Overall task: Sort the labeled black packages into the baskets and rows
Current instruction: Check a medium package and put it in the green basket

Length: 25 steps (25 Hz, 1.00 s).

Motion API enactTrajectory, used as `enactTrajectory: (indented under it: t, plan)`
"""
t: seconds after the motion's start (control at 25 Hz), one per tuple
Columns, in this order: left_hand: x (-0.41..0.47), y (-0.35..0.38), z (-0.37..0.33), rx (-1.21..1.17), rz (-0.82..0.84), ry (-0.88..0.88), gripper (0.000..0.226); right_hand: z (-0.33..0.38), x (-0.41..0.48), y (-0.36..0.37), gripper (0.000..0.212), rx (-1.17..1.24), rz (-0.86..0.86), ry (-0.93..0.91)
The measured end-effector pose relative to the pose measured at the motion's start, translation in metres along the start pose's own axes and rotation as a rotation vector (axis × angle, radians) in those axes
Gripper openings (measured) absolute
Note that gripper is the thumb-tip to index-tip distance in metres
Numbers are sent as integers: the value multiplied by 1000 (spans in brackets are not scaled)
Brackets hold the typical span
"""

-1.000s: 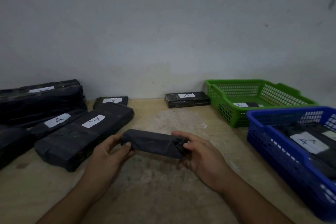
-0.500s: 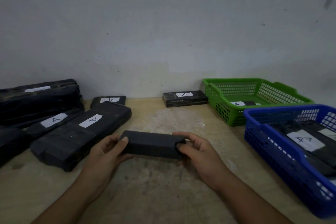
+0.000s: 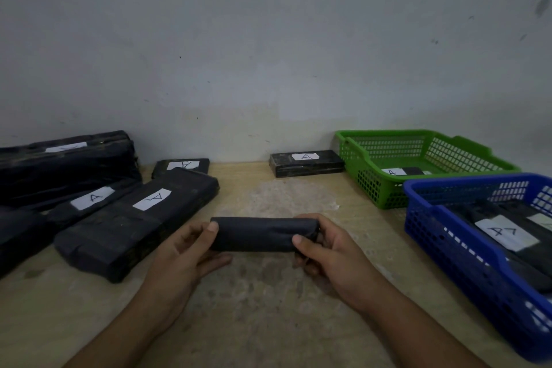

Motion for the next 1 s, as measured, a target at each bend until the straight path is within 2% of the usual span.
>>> enactTrajectory:
  t: [0.12,0.24,0.36,0.48,0.64,0.72,0.88,1.0]
  plan:
    - [1,-2,-1,50,-21,40,25,2,-1,2,21,31,8,2]
    - [-2,-4,-6,234,-2,132,17,0,1,3,14,89,-10,36]
    - [0,-6,-6,314,13,151,21,-4,5,-3,6,107,-100,57]
    - [1,-4,2,114,38,27,45,-6,6,-8,18,71,-144,32]
    - [-1,-1,-1,152,37,78,29,-5,4,-5,31,-6,-93,-32]
    - [-1,-2,-2,144,56,95,28,-9,6,-8,40,-1,-141,-32]
    - [-1,-3,-4,105,81,122,71,-12,8,-10,52,101,-245,-10]
    - [-2,-1,-5,76,60,120,80,-10,7,-8,44,176,-219,27]
Point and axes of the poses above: each hand's wrist, its own x-axis towards the middle knuckle, its own y-axis out of the palm, z = x × y, the point moved 4 cm from there along x, towards the middle knuckle, and after that the axes turned 5 degrees about -z, right-handed, at the moved point
